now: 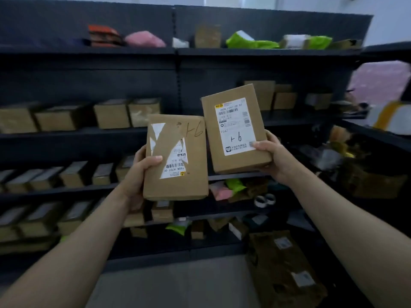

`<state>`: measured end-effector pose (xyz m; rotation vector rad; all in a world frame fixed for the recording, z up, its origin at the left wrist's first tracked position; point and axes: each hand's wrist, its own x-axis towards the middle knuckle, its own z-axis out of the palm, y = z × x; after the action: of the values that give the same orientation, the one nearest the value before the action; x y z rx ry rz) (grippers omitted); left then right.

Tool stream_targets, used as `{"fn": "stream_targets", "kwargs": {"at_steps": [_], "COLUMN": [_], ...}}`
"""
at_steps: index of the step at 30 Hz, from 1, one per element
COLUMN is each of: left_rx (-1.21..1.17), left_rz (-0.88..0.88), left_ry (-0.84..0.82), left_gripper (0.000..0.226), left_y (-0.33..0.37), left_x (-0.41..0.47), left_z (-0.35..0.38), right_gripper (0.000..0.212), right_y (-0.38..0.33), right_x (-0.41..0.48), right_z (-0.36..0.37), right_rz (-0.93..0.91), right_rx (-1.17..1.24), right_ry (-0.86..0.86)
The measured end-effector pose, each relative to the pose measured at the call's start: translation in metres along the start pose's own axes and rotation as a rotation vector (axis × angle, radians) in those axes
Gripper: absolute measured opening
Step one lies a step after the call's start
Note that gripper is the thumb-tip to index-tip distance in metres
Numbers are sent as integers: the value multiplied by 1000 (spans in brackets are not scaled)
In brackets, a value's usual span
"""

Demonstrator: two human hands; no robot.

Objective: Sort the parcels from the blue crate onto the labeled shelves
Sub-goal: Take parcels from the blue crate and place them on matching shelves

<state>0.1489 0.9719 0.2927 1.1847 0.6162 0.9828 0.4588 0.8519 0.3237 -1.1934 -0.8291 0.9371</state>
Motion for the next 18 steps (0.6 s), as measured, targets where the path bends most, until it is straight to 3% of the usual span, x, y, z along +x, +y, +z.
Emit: {"fn": "stream_targets", "kwargs": {"at_steps": [4, 11, 18], "left_rx": [7, 23, 31], "left_rz": [76, 125, 194], "left_ry": [160, 428, 638], "left_gripper": [56, 66, 74], "left_y": [15, 34, 54], "left_x": [6, 9, -11], "left_z": [-42, -108, -189], "right_gripper": [75, 90, 94], "right_y": [14, 27, 43], "right_x": [61, 142, 176], "right_z": [50, 127, 236], "right_rz": [44, 66, 84], "right_rx": [13, -6, -13], "right_ry": [-191, -436, -567]}}
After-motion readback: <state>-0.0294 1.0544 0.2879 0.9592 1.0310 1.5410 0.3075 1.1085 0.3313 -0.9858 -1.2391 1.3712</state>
